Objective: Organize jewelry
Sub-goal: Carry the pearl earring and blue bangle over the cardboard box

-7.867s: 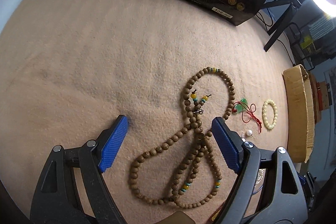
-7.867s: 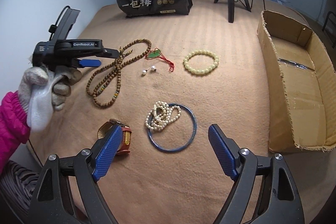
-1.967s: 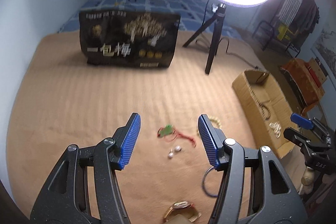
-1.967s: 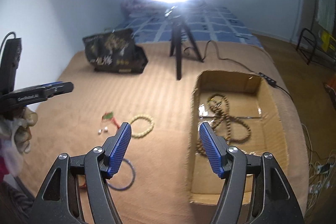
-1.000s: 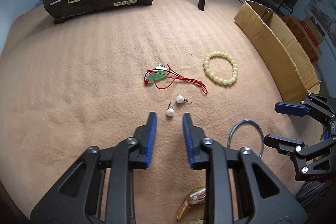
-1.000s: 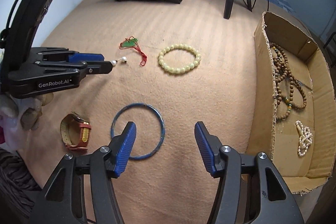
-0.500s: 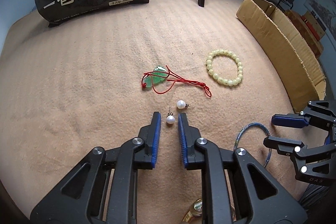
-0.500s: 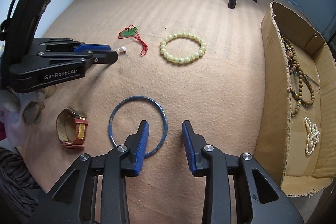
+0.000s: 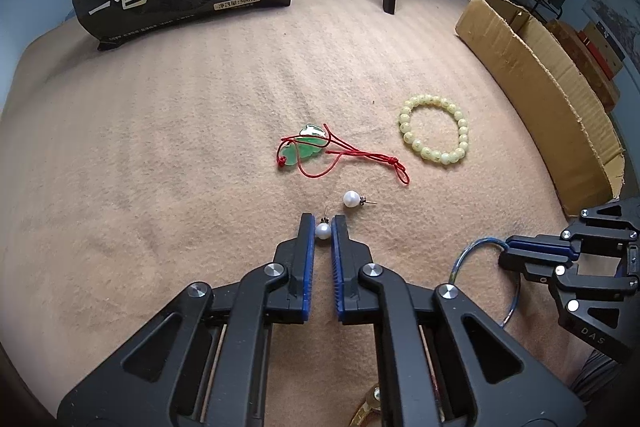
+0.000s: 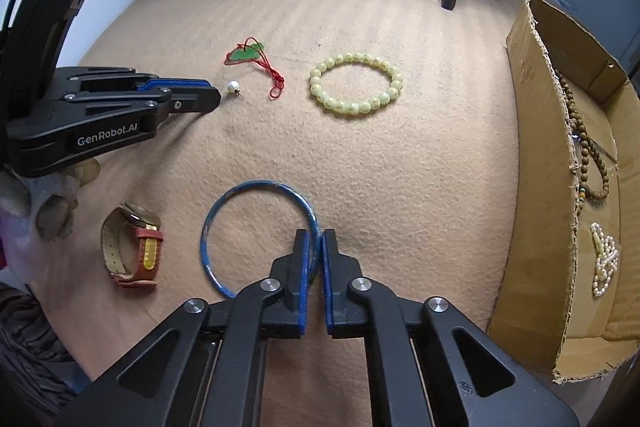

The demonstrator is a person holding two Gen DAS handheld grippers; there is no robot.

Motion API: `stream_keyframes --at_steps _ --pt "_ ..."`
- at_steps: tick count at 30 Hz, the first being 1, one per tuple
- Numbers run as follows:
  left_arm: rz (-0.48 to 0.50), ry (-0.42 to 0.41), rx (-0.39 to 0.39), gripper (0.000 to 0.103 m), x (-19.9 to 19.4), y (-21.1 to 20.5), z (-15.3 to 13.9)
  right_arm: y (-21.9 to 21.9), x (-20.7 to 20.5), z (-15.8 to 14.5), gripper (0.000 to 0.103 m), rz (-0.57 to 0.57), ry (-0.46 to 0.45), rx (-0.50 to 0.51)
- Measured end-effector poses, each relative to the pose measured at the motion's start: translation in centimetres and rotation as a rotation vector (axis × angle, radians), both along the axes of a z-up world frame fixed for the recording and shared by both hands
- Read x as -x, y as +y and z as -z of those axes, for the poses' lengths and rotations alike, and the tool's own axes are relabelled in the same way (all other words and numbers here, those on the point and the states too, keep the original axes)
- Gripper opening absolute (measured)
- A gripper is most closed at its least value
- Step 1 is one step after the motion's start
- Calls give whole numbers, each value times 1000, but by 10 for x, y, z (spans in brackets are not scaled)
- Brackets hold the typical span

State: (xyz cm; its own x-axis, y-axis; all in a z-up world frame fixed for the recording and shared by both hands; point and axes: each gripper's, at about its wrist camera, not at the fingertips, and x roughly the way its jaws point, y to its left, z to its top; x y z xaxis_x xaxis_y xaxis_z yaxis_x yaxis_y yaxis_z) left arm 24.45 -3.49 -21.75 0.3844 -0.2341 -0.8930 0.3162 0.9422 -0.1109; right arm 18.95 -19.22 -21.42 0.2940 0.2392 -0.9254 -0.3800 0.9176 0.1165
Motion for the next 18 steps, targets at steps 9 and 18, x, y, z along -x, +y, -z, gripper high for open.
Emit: stream_keyframes --at_steps 9,18 --pt "-30 -43 10 6 5 10 -21 8 1 -27 2 -12 -95 -22" --pt "-35 -110 23 6 13 8 -49 19 9 -56 2 -48 -234 2"
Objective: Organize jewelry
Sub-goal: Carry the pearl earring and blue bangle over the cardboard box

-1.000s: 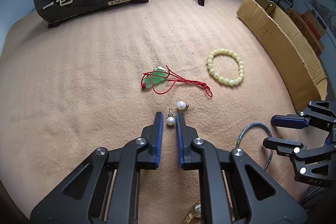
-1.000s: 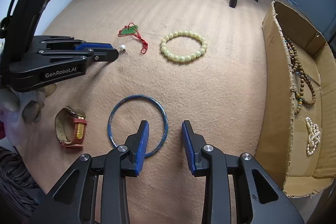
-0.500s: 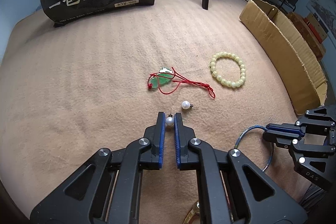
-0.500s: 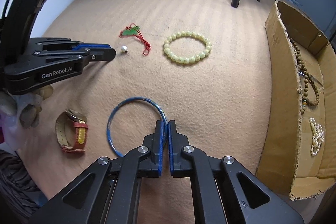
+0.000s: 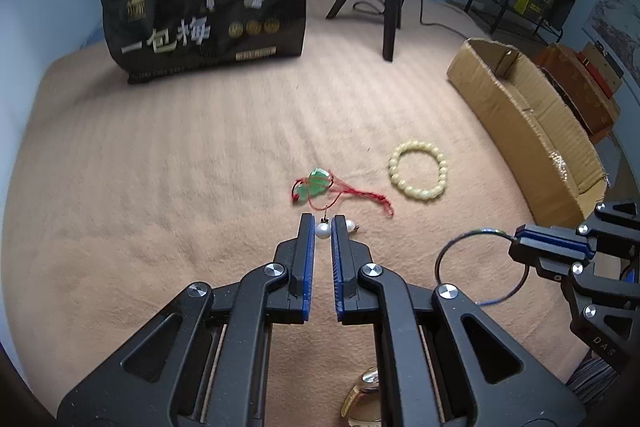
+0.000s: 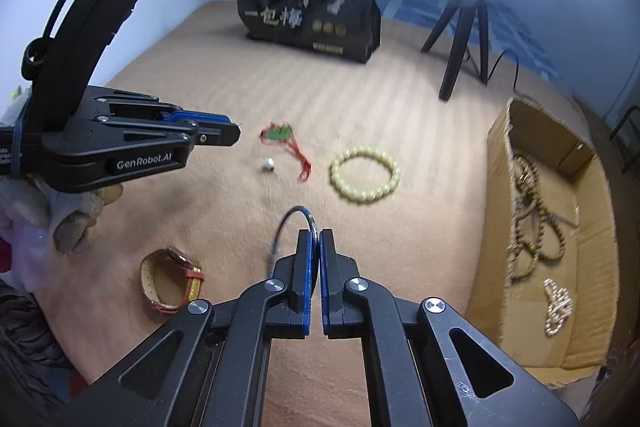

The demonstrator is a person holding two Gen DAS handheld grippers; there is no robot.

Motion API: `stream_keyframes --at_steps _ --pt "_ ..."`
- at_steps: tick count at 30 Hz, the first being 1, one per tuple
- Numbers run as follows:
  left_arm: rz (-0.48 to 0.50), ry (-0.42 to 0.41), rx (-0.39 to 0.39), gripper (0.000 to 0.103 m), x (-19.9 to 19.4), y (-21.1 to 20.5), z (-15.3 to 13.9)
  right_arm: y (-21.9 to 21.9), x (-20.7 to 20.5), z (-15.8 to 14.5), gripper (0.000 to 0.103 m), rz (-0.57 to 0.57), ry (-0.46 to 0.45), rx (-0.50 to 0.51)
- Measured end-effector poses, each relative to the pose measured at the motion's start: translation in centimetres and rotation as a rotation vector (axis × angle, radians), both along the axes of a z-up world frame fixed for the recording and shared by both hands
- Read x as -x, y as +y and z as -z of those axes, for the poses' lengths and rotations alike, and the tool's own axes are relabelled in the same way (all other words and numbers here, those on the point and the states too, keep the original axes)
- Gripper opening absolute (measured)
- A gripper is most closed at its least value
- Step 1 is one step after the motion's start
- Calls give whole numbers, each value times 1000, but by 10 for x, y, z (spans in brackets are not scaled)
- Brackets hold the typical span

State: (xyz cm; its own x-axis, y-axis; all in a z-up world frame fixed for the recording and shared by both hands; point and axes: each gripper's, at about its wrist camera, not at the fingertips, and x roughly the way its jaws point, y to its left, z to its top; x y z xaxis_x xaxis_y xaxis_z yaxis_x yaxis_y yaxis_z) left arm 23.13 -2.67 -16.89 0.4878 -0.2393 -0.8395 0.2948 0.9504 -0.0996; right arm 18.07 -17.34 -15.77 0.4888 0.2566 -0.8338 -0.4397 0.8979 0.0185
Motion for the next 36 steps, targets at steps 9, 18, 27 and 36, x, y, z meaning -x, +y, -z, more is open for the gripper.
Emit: stream_keyframes --at_steps 9,18,27,36 --pt "18 -43 47 6 11 -15 -28 -19 5 -44 2 46 -132 -32" --pt "87 -85 102 6 29 -51 -53 -63 2 -69 2 152 -197 -34" --pt "158 -101 145 6 41 -98 -65 -129 -11 -79 2 318 -224 -48" --pt "231 -104 175 6 47 -152 -67 -173 -20 -76 2 436 -227 -58"
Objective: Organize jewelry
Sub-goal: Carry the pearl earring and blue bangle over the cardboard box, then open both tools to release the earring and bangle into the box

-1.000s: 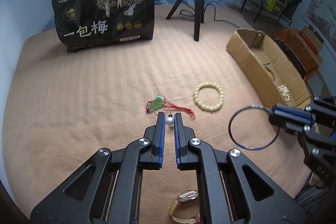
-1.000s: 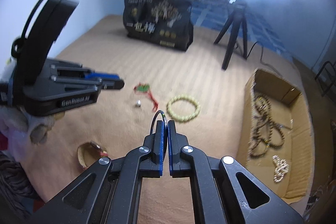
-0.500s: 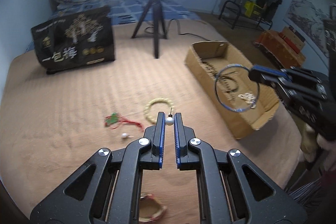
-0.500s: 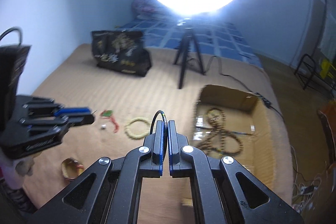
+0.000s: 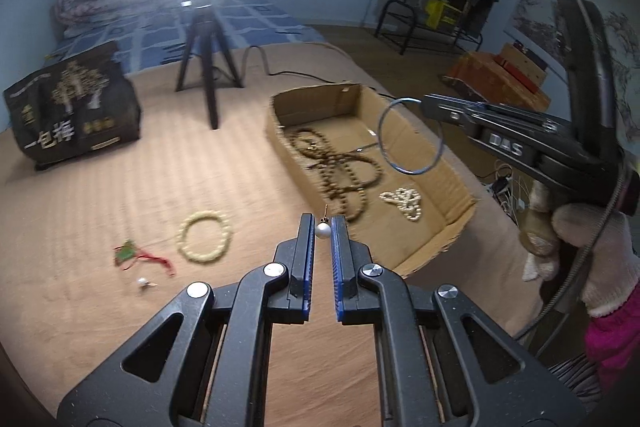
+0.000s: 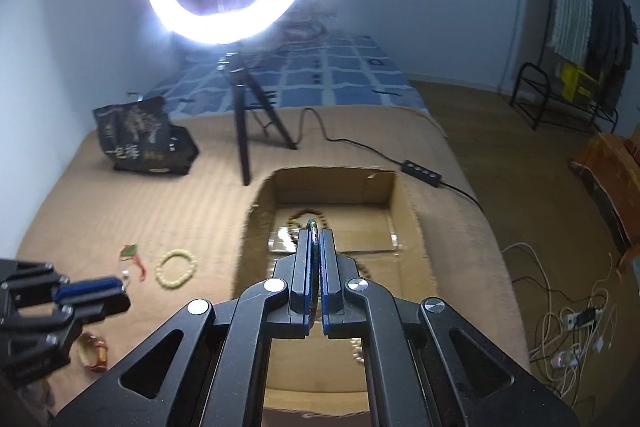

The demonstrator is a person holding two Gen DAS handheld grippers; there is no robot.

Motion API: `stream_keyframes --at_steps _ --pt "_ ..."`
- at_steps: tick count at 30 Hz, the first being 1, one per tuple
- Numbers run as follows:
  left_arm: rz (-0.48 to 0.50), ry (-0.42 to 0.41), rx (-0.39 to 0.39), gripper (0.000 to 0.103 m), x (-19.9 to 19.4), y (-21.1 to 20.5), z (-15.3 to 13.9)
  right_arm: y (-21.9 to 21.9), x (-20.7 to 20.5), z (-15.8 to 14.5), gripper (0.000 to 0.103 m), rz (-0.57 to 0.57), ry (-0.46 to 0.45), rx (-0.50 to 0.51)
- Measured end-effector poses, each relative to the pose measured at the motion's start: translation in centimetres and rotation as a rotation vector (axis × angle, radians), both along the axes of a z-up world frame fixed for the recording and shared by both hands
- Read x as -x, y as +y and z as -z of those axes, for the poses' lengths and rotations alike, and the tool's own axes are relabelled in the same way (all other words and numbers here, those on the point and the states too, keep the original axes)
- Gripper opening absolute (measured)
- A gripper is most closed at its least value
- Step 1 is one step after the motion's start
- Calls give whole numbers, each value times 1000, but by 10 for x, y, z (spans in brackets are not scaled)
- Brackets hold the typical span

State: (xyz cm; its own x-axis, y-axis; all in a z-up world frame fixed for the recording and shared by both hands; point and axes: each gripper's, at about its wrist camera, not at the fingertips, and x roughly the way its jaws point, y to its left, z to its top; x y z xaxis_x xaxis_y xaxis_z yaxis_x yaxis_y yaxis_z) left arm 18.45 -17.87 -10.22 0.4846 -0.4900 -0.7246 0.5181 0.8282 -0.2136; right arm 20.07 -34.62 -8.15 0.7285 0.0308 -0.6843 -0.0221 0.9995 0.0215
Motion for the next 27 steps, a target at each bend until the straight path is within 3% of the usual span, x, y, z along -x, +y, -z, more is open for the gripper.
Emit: stream_keyframes --at_steps 9,23,25,26,27 --pt "53 30 14 6 -2 -41 11 -25 -8 14 2 52 33 -19" --pt "89 47 33 6 -2 -55 15 -25 -10 19 2 49 58 -19" --pt "93 62 31 20 -4 -56 17 -26 -11 20 3 52 66 -23" --pt "91 68 33 40 -5 -55 19 -28 -12 21 10 58 73 -24" --pt "88 71 38 46 -5 -55 20 -28 -12 21 16 63 75 -24"
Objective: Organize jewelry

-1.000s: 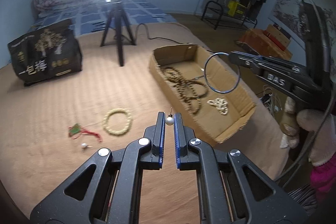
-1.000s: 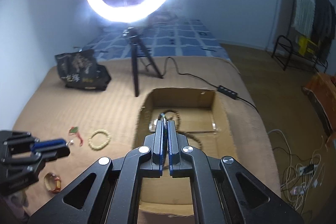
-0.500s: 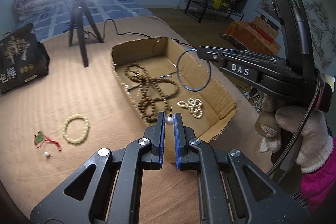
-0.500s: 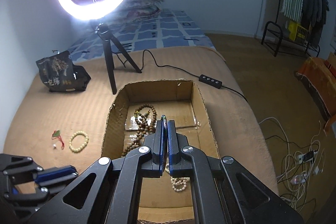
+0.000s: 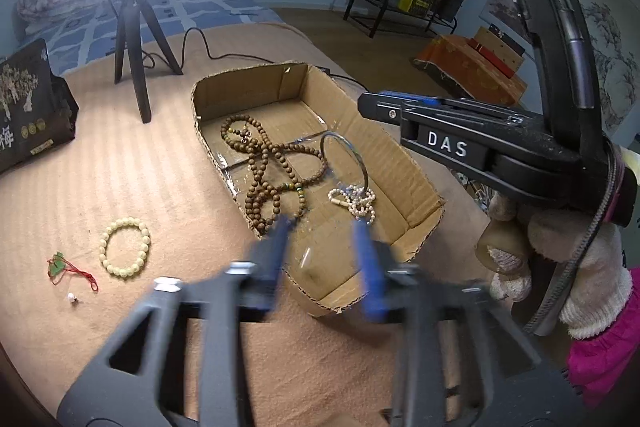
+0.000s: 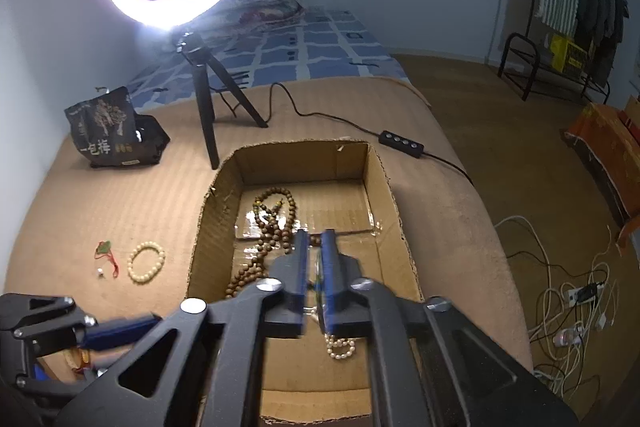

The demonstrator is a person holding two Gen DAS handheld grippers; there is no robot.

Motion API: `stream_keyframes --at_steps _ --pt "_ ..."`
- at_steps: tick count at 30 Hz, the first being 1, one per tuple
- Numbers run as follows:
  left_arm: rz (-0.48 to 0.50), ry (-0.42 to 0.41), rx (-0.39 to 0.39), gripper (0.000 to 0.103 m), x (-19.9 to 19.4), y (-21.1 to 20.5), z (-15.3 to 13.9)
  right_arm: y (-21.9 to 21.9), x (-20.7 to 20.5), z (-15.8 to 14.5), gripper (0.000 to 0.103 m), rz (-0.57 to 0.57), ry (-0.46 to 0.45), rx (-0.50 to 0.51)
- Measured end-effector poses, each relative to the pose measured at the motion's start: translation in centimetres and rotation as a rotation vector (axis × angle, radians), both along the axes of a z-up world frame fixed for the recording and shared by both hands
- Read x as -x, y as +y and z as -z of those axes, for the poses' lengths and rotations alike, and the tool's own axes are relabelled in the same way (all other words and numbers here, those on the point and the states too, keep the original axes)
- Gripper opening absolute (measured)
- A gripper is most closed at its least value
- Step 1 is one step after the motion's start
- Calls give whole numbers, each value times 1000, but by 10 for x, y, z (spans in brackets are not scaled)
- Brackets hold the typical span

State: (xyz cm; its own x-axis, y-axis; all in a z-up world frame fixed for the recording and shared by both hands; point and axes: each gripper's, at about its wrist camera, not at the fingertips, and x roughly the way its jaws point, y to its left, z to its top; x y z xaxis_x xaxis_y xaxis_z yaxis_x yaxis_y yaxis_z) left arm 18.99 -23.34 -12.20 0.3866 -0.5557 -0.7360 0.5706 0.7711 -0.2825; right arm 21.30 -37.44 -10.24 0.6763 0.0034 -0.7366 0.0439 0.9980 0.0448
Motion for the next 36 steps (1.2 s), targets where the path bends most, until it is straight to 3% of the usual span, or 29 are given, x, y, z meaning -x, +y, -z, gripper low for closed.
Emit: stream_keyframes --at_steps 2,7,10,24,25,27,30,36 --pt "-8 -1 -8 46 -1 1 1 -2 2 -1 43 17 -10 -1" --pt "-14 -6 -19 46 0 5 1 -11 4 -5 46 46 -28 -23" --pt "-16 -10 -27 46 1 8 0 -14 6 -6 58 63 -39 -29" --pt "-86 -51 -64 46 11 42 -10 1 13 -13 64 39 -55 -9" --pt "-96 -55 -64 48 12 47 -11 5 15 -15 64 35 -62 0" --pt "-125 -63 -57 67 14 61 -13 10 17 -17 64 23 -71 13" --pt "-189 -71 -28 68 16 88 -19 20 21 -20 65 1 -80 27" --pt "-290 -69 -51 68 21 136 -28 42 31 -26 69 -57 -112 8"
